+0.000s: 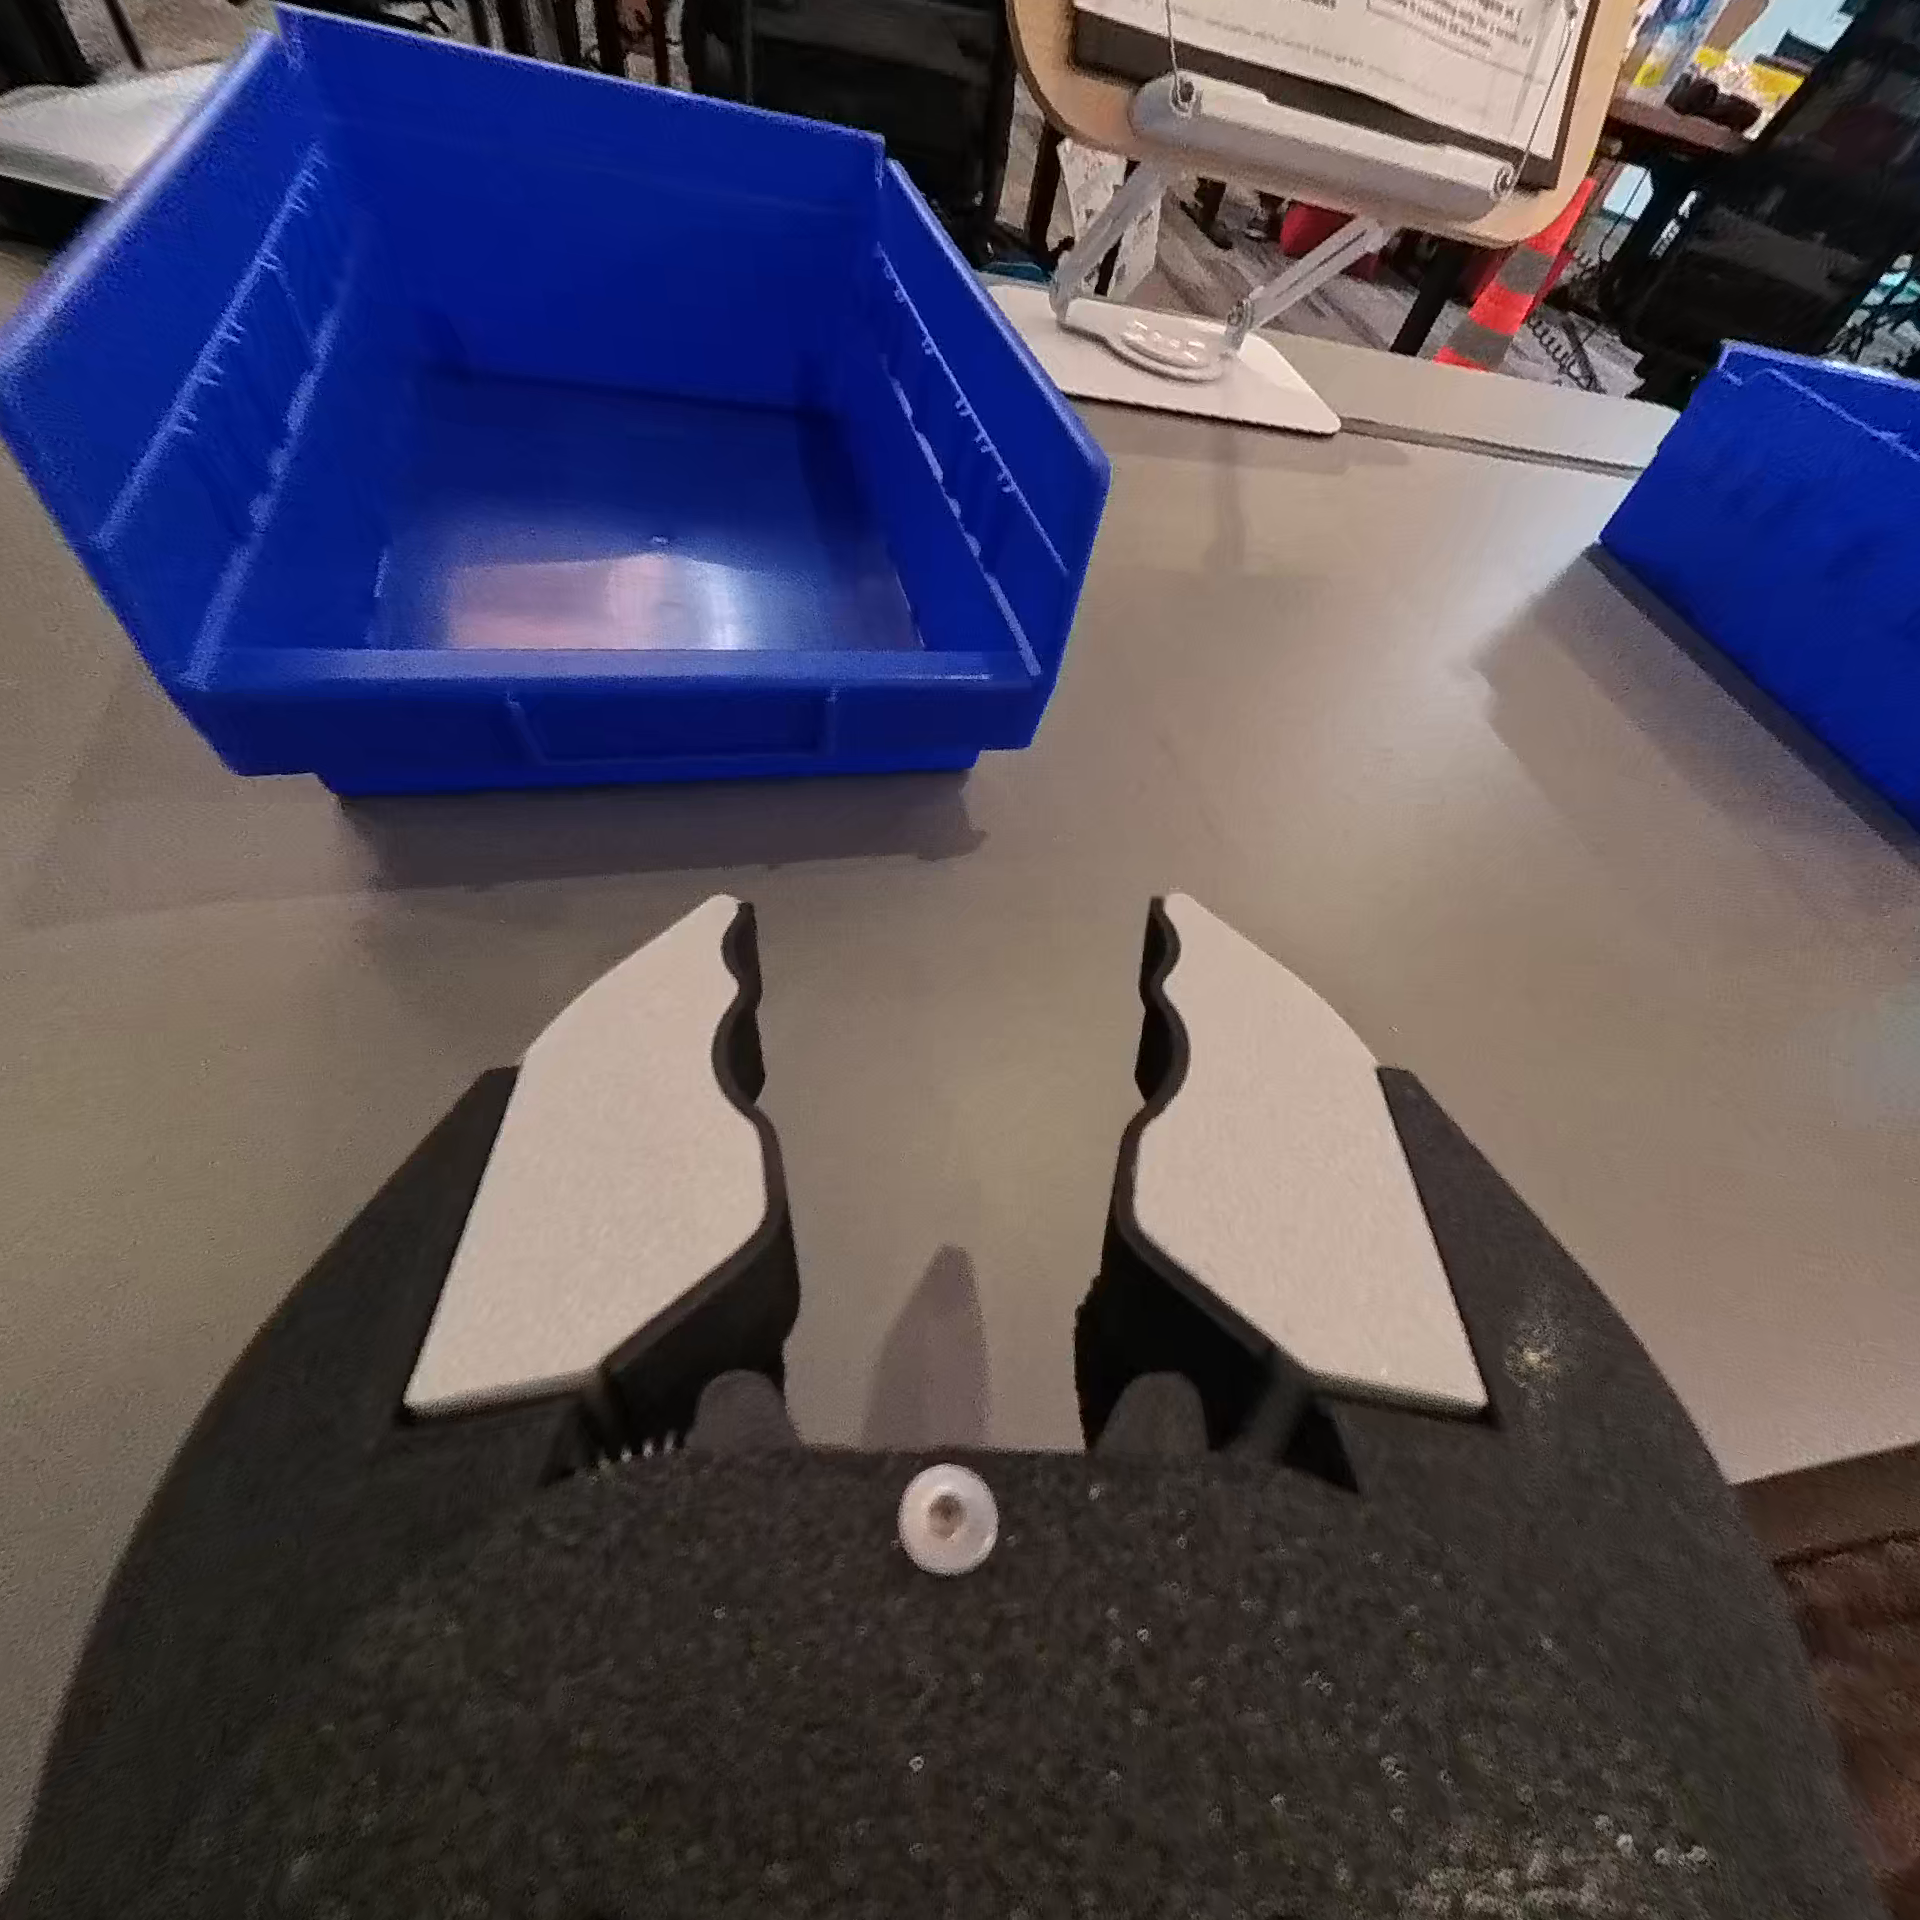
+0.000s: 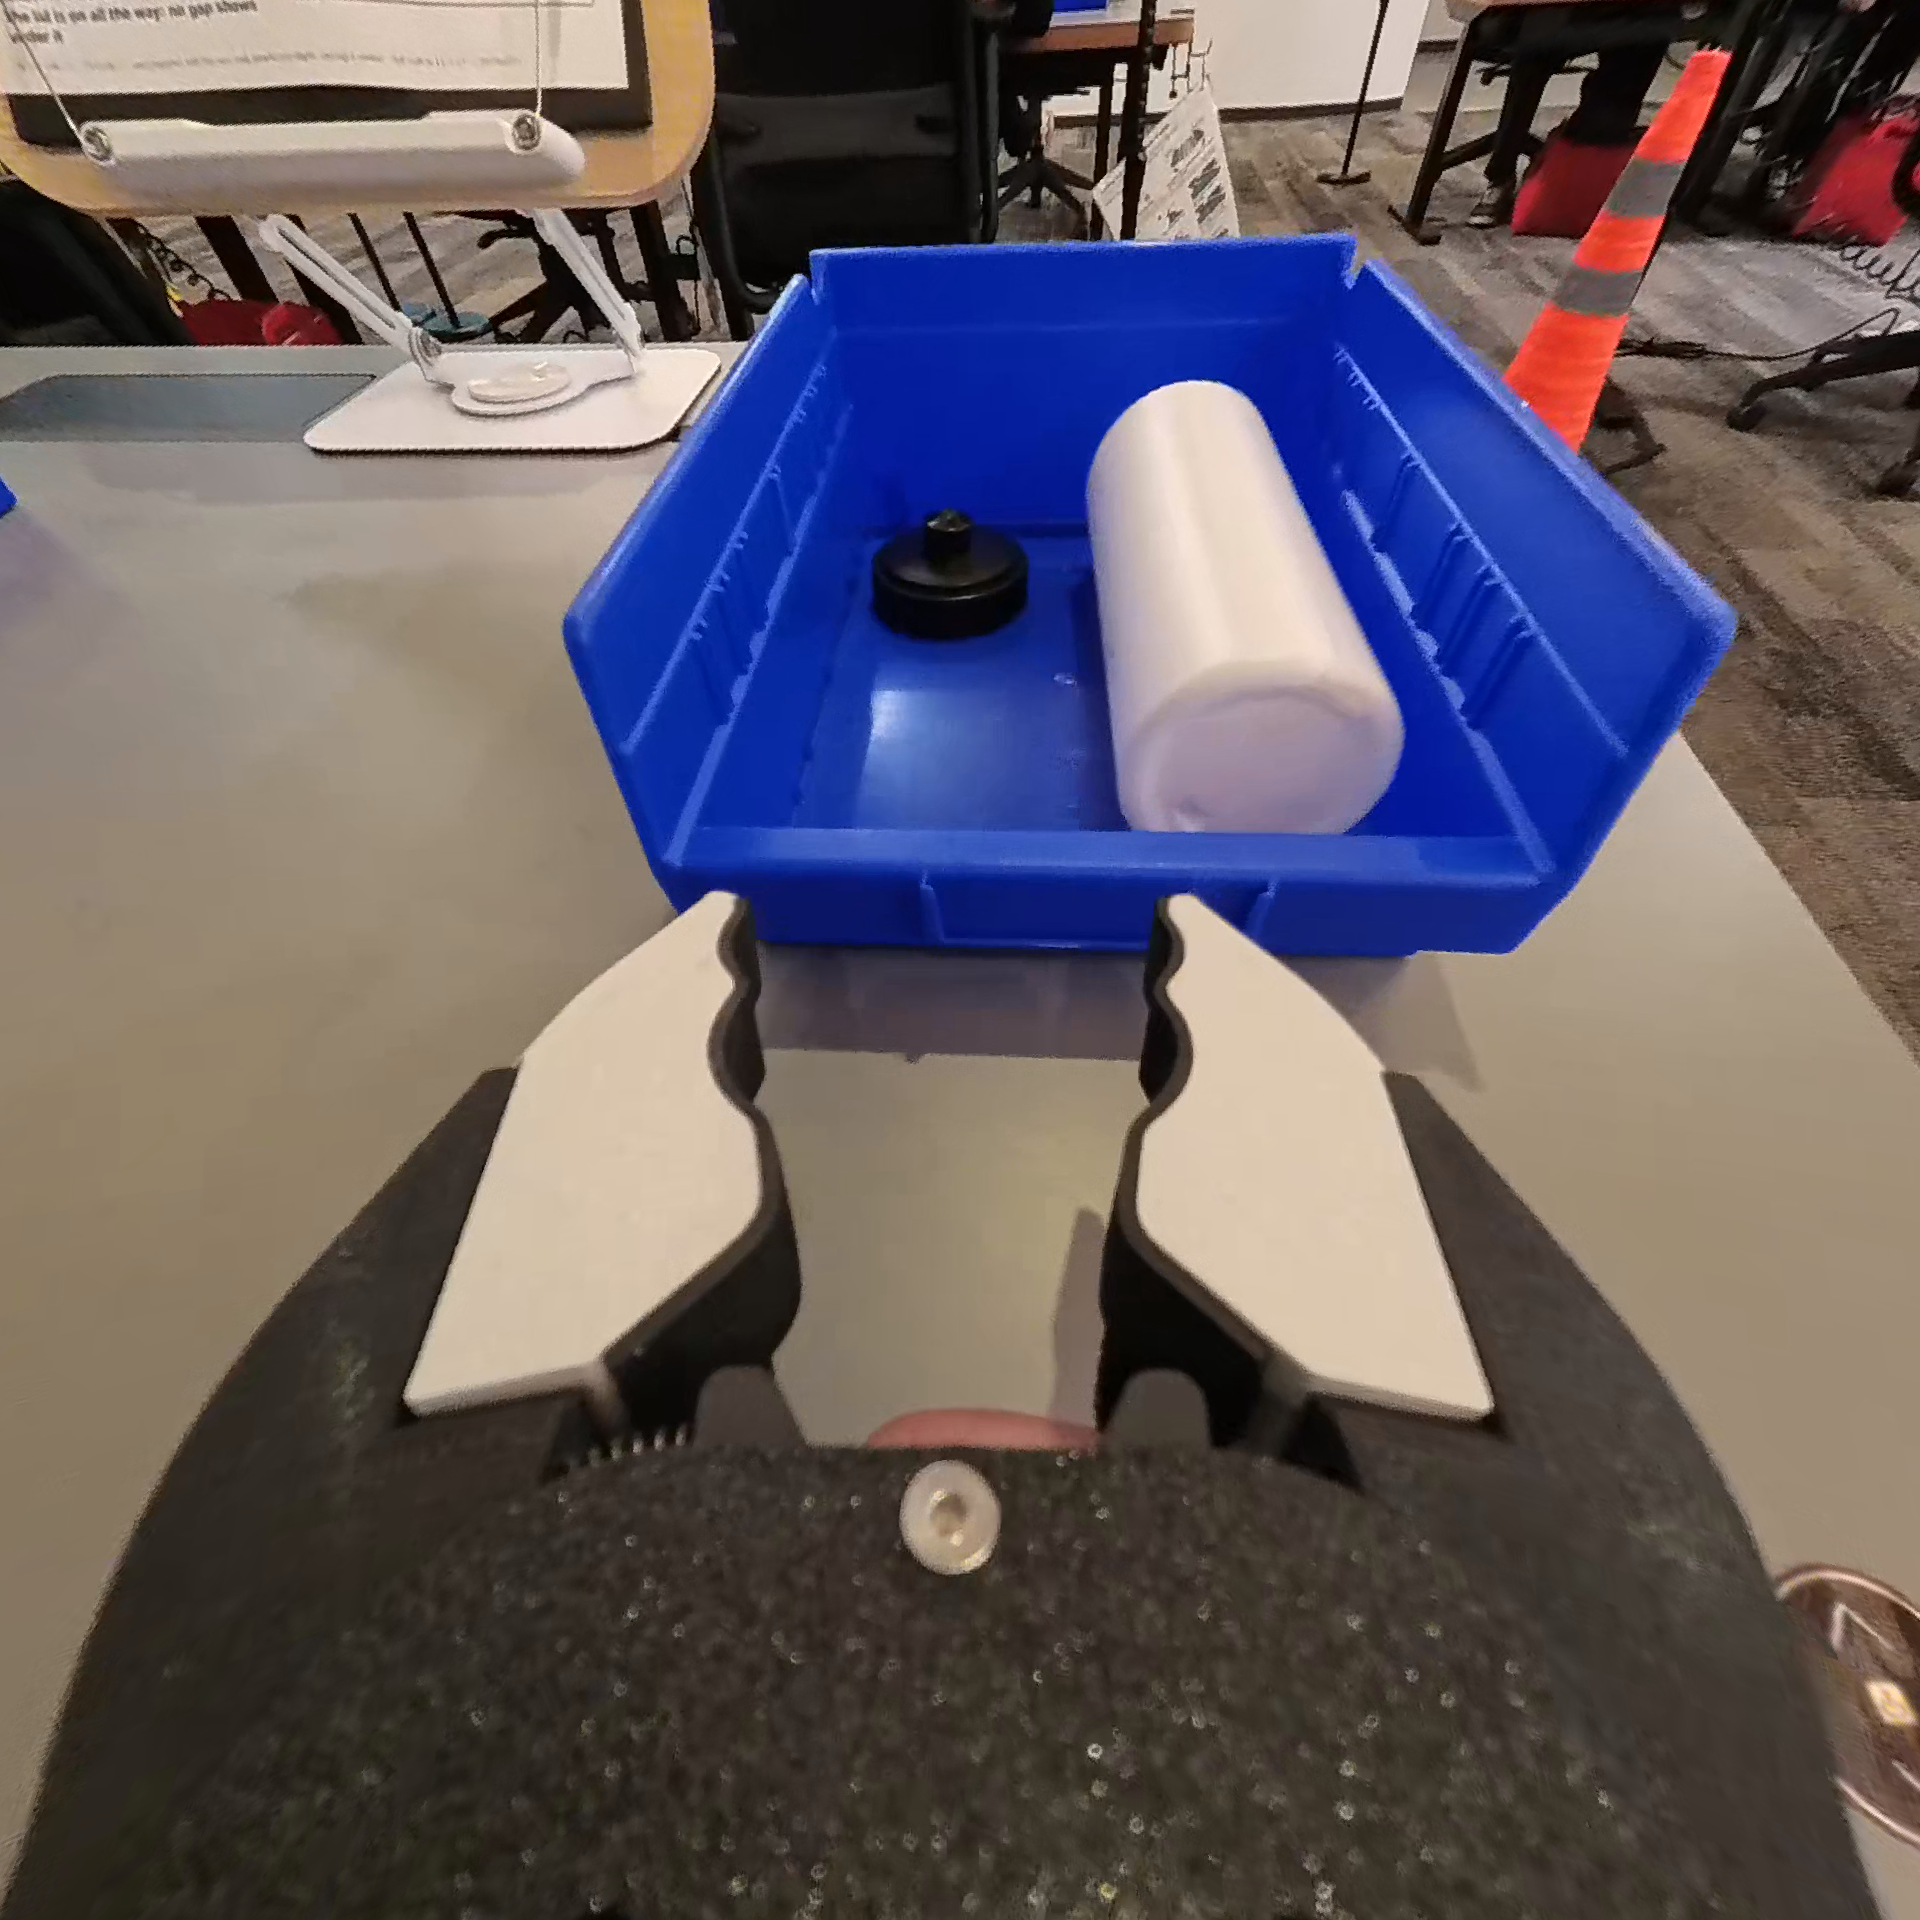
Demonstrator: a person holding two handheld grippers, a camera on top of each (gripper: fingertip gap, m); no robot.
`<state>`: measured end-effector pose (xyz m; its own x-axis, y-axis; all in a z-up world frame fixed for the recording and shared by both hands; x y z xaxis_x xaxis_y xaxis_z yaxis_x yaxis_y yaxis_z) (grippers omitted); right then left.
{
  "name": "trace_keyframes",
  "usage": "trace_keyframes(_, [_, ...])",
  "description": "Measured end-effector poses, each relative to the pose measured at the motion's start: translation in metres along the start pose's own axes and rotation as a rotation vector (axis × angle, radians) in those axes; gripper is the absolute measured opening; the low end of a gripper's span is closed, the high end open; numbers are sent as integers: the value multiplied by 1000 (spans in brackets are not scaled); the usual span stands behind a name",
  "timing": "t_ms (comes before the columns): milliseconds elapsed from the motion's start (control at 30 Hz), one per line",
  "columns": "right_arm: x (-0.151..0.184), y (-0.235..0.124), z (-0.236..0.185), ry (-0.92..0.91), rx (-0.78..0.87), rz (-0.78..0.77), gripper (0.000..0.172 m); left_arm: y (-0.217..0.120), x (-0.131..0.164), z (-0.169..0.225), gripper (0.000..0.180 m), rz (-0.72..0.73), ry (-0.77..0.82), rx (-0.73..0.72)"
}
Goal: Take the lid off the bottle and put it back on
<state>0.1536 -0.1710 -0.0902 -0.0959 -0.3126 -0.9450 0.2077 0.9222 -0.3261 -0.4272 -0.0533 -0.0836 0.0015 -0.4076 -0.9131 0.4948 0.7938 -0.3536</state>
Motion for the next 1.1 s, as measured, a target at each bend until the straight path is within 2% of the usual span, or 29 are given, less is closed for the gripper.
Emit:
trace_keyframes(167, [0,5,1,3,-5,-12,71,10,0,18,68,-23,108,13])
trace_keyframes(267, [2,6,3,14,-17,-19,70,30,-4,60,66,-71,87,129])
trace_keyframes(367, [2,0,7,39,-11,-12,70,63,-11,149,73,-215,99,407])
trace_keyframes(467, [1,-9,13,43,14,-2,69,96,-17,252,74,-261,204,598])
trace_keyframes(567, [3,-16,23,63,38,9,69,140,-18,341,74,-259,382,615])
trace_keyframes(667, [10,-19,35,123,47,3,68,191,-20,399,75,-276,382,566])
trace_keyframes(767, [14,-22,48,184,52,1,68,238,-19,424,67,-331,308,460])
trace_keyframes(833, [15,-24,55,219,65,7,69,255,-17,427,53,-365,258,410])
trace_keyframes(867, [16,-25,59,236,73,7,69,258,-17,424,36,-354,238,372])
trace_keyframes(1000, [17,-26,63,297,99,-19,67,248,-17,405,16,-303,182,238])
trace_keyframes(1100, [14,-18,49,313,107,-55,63,230,-12,388,10,-273,157,217])
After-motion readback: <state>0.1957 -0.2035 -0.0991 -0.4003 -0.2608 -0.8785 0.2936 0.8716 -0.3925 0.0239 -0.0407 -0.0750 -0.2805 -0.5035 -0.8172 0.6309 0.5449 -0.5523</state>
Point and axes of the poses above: each gripper's, where its closed fingertips meet, y out along the fingers, x out of its underside, z = x × y across the jaws, the point moved 10 cm from there along -y, back along the fingers, and after that the axes turned 3 degrees about x, right-handed, at the moved point
